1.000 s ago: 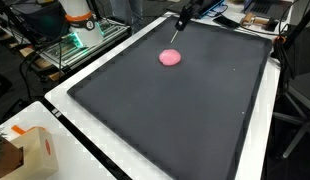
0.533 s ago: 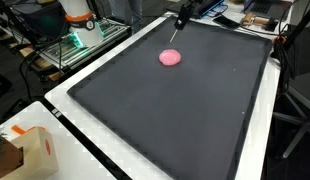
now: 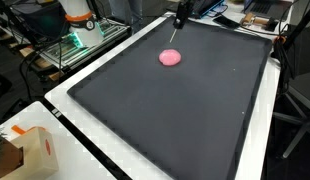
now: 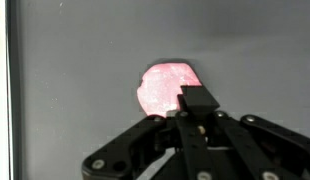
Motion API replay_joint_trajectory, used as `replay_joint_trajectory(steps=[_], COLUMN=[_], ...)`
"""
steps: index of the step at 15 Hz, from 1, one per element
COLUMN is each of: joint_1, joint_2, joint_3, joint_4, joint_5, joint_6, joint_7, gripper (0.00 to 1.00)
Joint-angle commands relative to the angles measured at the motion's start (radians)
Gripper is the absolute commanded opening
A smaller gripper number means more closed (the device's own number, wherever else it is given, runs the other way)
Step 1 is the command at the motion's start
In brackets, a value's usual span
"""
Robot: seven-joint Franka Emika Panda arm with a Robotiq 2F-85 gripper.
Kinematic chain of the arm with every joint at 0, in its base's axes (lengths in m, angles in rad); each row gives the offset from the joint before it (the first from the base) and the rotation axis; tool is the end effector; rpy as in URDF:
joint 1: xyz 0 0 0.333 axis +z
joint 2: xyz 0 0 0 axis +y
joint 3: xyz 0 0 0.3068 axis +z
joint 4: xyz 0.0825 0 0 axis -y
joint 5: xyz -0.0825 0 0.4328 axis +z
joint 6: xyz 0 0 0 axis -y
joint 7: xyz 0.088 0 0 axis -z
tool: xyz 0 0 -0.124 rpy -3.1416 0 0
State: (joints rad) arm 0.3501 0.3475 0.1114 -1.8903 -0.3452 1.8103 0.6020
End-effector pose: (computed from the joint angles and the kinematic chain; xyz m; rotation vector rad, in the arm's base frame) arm 0.5574 0.2388 0.2457 2.6771 0.0215 -0.3031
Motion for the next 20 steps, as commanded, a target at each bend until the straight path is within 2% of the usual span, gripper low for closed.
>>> replay_joint_trajectory(steps=[1,10,20], joint_1=[-0.029,-0.082,-0.141], joint_2=[-0.078,-0.204,-0.323], joint_3=[0.004,0.010,0.020], joint_4=[-0.091,-0.164,-0.178], joint_5=[-0.013,-0.008,0.066], joint_6=[0.068,0.147,0.178], joint_7=[-0.035,-0.178,-0.409], gripper=[0.03,0.03,0.03])
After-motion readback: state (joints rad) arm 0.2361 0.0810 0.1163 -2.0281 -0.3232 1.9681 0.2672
